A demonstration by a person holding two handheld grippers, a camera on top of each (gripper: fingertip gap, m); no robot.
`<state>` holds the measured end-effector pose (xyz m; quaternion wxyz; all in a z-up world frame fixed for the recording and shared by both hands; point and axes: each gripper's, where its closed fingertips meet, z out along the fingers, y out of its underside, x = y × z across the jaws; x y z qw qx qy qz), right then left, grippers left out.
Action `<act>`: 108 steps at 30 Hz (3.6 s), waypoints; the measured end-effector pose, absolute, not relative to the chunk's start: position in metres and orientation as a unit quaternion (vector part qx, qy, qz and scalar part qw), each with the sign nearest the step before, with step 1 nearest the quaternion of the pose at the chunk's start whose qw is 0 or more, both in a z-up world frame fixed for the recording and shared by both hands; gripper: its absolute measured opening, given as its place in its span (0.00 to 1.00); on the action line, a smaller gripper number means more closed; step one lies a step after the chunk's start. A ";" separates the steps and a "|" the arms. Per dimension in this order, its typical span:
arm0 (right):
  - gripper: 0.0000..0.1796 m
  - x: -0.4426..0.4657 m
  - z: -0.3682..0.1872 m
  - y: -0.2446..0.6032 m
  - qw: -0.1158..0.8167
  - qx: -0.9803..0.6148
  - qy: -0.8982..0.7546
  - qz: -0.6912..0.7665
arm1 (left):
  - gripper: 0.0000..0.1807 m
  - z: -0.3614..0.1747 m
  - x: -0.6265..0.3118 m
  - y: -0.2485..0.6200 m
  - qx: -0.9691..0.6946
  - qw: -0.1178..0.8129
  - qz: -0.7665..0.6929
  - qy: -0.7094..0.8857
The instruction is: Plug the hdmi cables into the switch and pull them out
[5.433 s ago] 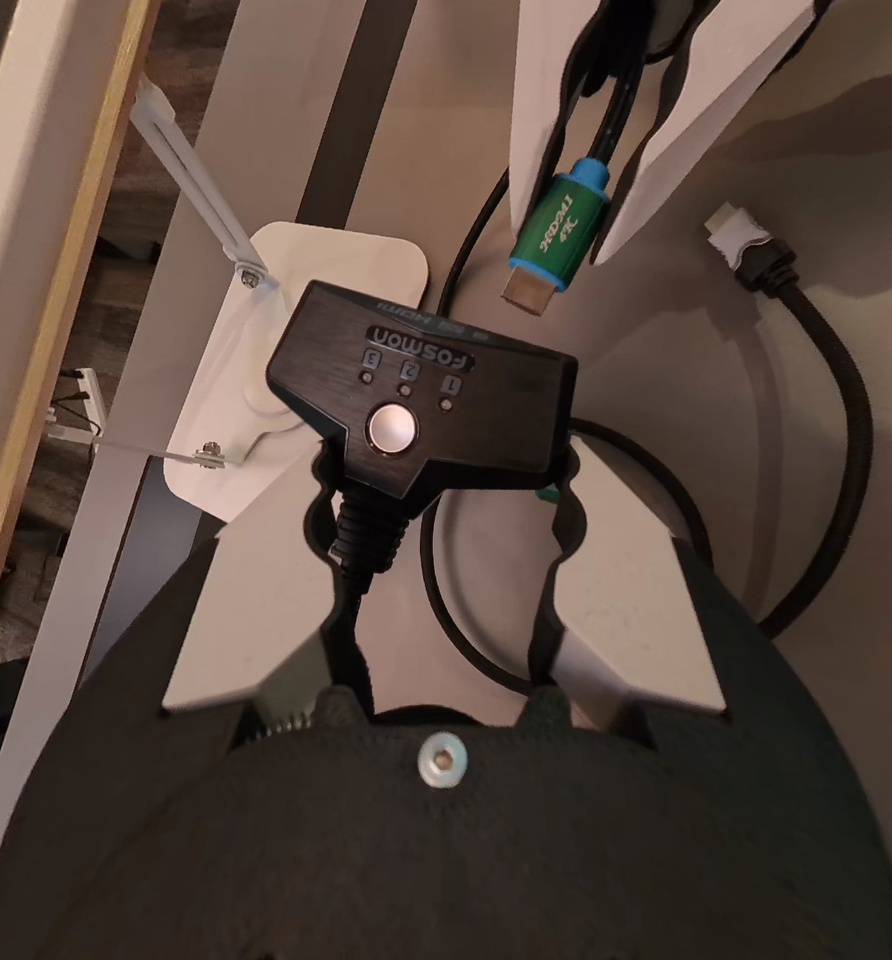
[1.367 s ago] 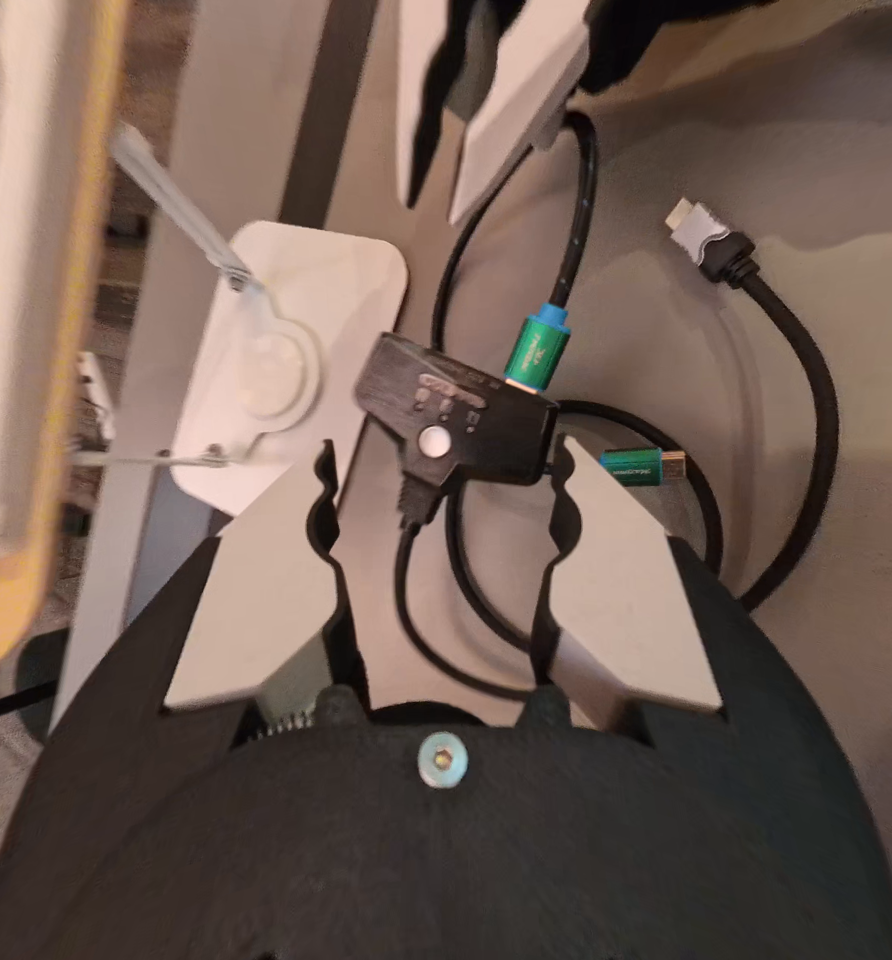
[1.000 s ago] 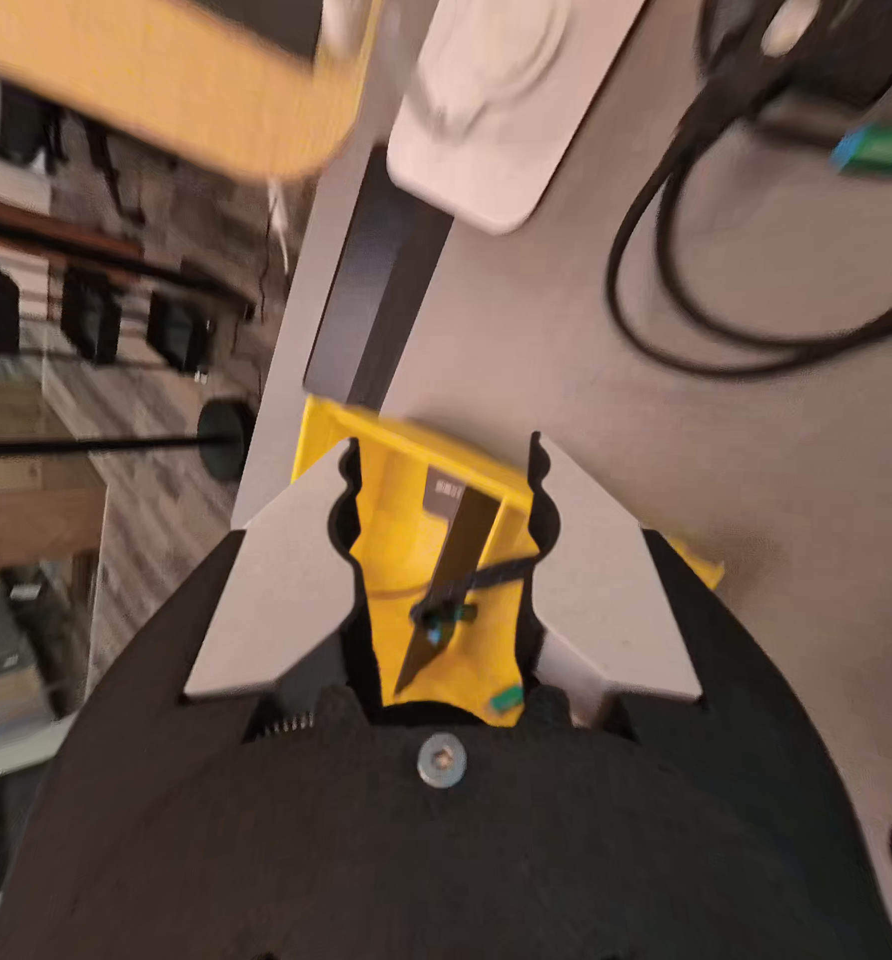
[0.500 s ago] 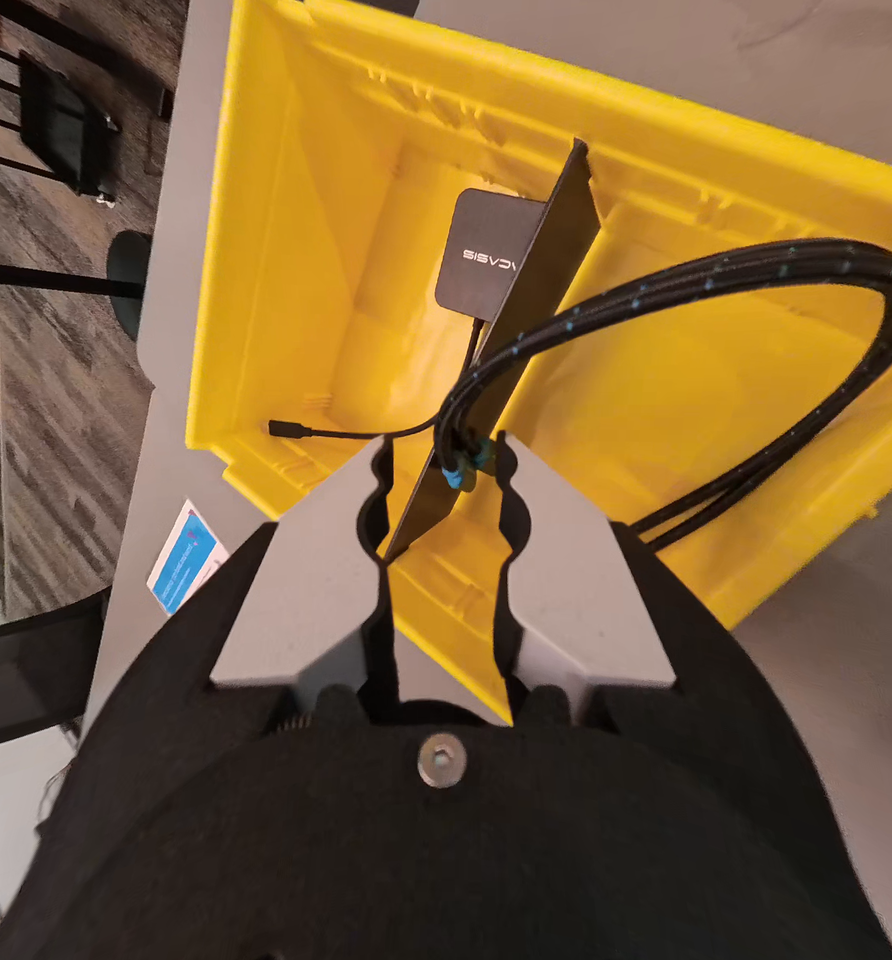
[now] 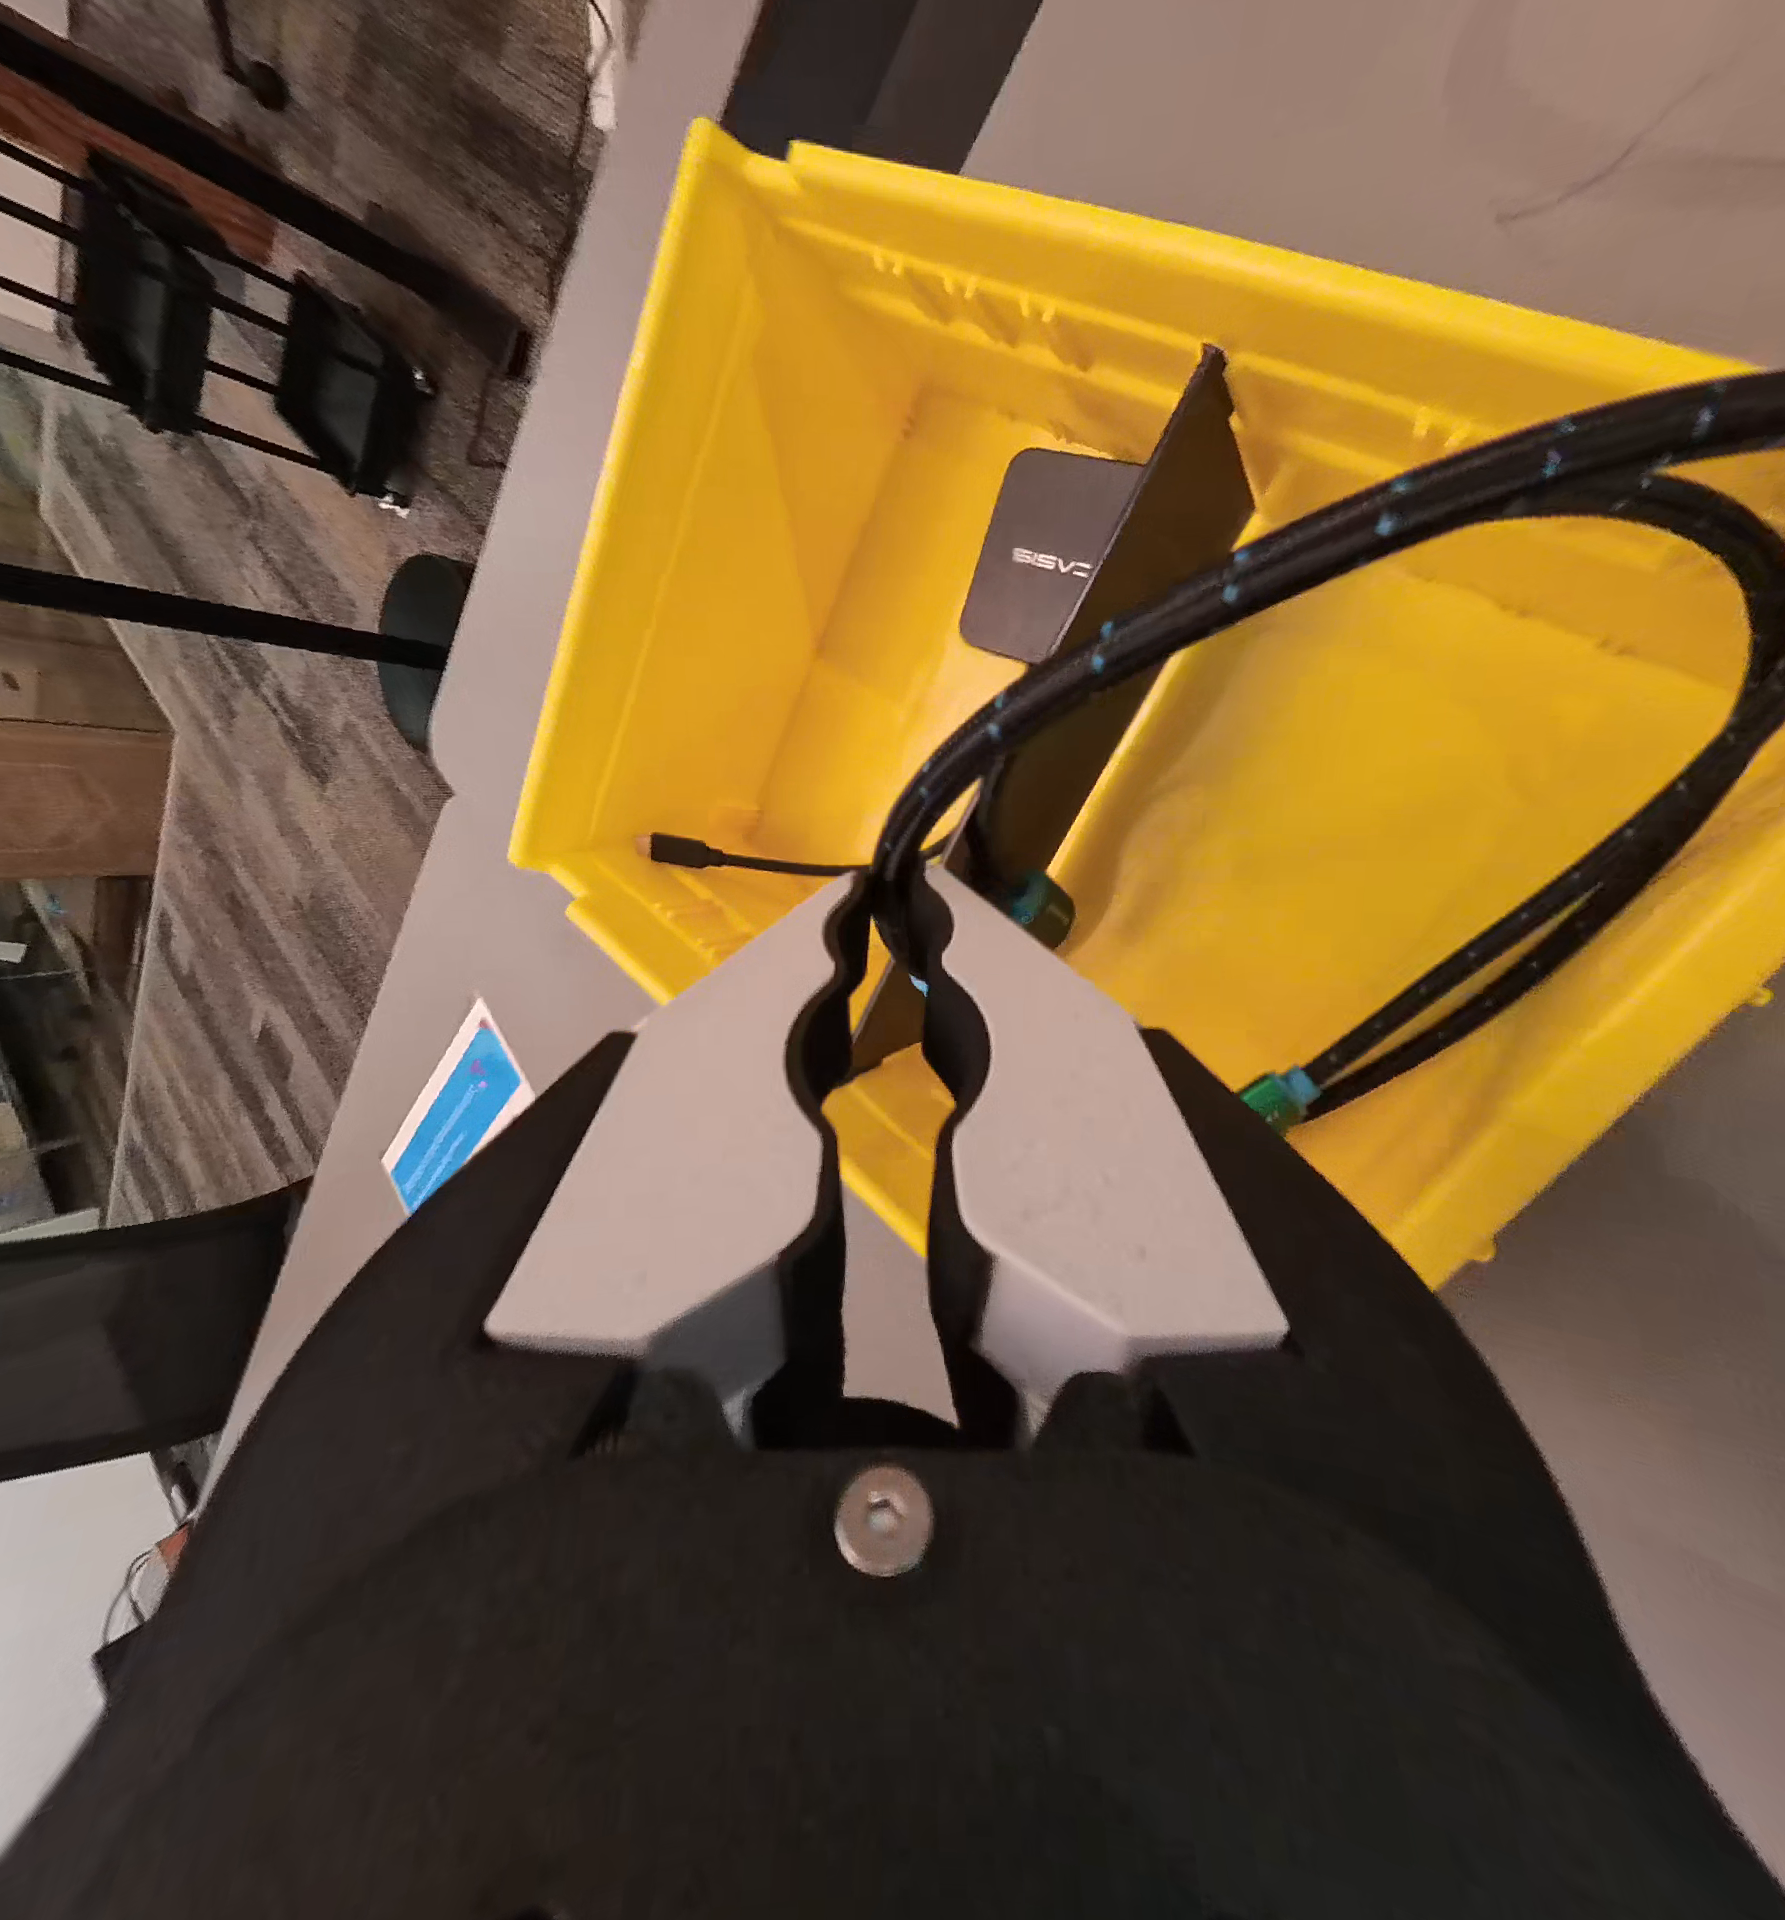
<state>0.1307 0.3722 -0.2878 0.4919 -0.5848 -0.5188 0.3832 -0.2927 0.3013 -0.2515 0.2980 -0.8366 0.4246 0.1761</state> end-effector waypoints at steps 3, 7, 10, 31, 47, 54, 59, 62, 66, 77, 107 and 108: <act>0.09 0.131 -0.287 0.372 0.493 -0.584 -0.518 0.383 | 0.02 -0.231 -0.294 0.296 -0.832 0.331 0.178 0.408; 0.09 0.132 -0.284 0.373 0.497 -0.583 -0.515 0.384 | 0.03 -0.196 -0.299 0.290 -0.827 0.376 0.188 0.373; 0.09 0.132 -0.282 0.373 0.500 -0.583 -0.512 0.384 | 0.03 -0.162 -0.296 0.287 -0.815 0.414 0.200 0.352; 0.10 0.139 -0.252 0.370 0.536 -0.553 -0.487 0.412 | 0.03 -0.101 0.007 0.317 -0.650 0.590 -0.009 0.479; 0.15 0.095 -0.246 0.344 0.555 -0.528 -0.547 0.338 | 0.02 -0.180 0.101 0.330 -0.631 0.541 -0.105 0.546; 0.07 0.084 -0.254 0.333 0.539 -0.523 -0.575 0.324 | 0.03 -0.198 0.119 0.319 -0.625 0.511 -0.097 0.582; 0.06 0.088 -0.249 0.333 0.532 -0.525 -0.557 0.362 | 0.14 -0.201 0.126 0.314 -0.628 0.504 -0.121 0.580; 0.06 0.094 -0.237 0.334 0.538 -0.517 -0.529 0.404 | 0.29 -0.203 0.122 0.322 -0.643 0.503 -0.117 0.566; 0.06 0.101 -0.224 0.336 0.543 -0.508 -0.493 0.452 | 0.36 -0.206 0.118 0.323 -0.652 0.493 -0.160 0.553; 0.06 0.110 -0.201 0.332 0.543 -0.472 -0.439 0.538 | 0.25 -0.242 0.129 0.338 -0.668 0.478 -0.153 0.549; 0.21 0.182 -0.160 0.373 0.606 -0.495 -0.339 0.523 | 0.04 -0.233 0.068 0.387 -0.651 0.524 0.137 0.532; 0.22 0.178 -0.156 0.368 0.607 -0.489 -0.350 0.520 | 0.04 -0.235 0.070 0.387 -0.649 0.521 0.145 0.535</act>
